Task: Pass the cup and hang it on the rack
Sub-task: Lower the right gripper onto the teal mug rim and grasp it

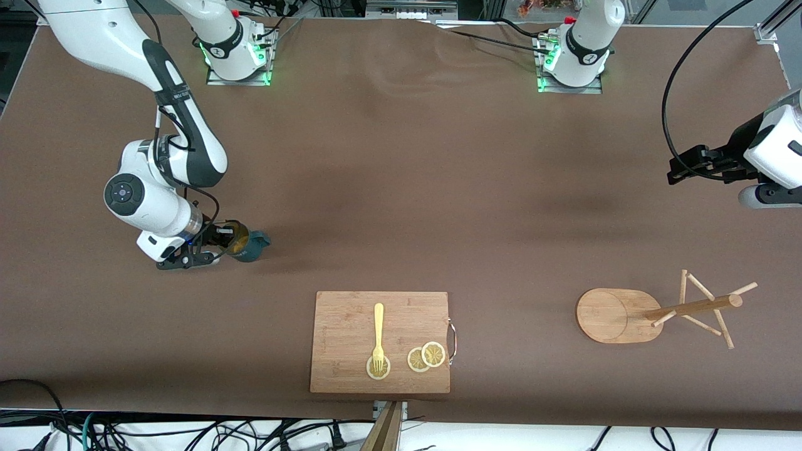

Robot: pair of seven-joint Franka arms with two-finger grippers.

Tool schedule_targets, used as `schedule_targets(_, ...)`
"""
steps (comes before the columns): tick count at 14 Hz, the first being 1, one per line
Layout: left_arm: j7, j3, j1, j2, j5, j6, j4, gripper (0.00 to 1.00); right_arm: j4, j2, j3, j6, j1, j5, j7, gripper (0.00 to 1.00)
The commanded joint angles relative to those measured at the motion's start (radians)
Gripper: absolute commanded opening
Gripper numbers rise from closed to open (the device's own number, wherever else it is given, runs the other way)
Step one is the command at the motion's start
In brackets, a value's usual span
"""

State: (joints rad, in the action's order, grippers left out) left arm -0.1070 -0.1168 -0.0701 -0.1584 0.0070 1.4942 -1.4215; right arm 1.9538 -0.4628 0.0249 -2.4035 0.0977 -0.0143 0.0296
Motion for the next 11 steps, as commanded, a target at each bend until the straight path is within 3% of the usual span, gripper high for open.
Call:
schedule_targets(1, 0.024, 0.002, 0.0, 0.005, 0.025, -0.003, -0.005, 1.0, -0.064, -0.005, 0.007, 0.064, 0.029, -0.018, -0.007, 0.0)
schedule_targets(5, 0.024, 0.002, 0.0, 0.003, 0.024, -0.003, -0.005, 1.0, -0.223, -0.008, 0.012, 0.245, 0.16, -0.024, -0.236, 0.0)
schedule_targets(11, 0.018, 0.002, 0.004, 0.003, 0.024, -0.003, -0.005, 1.0, -0.386, -0.062, 0.012, 0.368, 0.397, -0.068, -0.522, 0.0)
